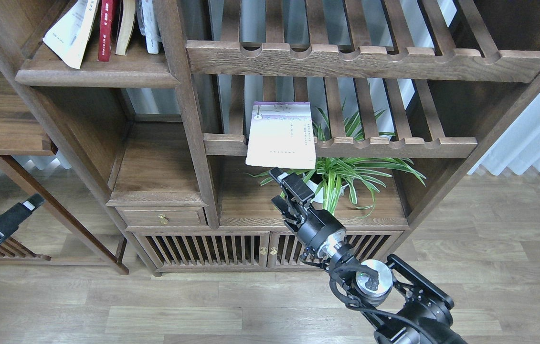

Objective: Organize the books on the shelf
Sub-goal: 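Grasp the white book on the middle shelf with the right gripper and pull it out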

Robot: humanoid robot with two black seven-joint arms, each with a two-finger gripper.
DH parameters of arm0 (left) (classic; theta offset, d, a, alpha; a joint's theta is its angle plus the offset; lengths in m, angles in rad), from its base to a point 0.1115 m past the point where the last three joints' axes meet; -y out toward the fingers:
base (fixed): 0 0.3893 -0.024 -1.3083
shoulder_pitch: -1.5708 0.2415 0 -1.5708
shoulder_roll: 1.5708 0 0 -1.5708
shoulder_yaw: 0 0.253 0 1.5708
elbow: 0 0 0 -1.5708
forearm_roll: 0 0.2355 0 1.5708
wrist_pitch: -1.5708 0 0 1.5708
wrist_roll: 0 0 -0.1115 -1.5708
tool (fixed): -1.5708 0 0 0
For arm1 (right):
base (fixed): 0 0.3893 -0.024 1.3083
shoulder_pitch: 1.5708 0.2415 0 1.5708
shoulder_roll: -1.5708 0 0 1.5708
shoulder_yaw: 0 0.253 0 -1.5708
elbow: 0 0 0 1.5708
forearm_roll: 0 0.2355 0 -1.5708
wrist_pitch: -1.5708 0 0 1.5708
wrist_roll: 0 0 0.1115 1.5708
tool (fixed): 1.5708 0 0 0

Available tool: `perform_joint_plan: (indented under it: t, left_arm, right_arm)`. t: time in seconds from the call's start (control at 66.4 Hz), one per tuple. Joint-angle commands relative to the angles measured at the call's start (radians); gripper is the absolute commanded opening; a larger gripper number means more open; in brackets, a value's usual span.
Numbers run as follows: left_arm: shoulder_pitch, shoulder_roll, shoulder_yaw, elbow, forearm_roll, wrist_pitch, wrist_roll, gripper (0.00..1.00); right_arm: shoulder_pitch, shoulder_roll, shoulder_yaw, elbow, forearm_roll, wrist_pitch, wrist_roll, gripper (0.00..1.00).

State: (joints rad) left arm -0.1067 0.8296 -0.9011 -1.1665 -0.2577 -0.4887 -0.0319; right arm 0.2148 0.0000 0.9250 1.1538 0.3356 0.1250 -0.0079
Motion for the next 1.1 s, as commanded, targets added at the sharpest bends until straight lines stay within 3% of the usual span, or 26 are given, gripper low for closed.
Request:
perform_joint_plan:
  t: [0.0,1.084]
  left_arm:
    - [-0.002,-0.004,-0.021,0.001,0.003,0.000,0.004,0.86]
    - [-0.002,-0.004,-0.110,0.002,0.008,0.000,0.009,0.87]
  right_arm:
    - [0.028,0.000,0.000,0.000,0.000,-0.030,0.017,1.00]
    - [0.192,0.000,-0.012,-0.200,0.056,-0.039,0.034,0.98]
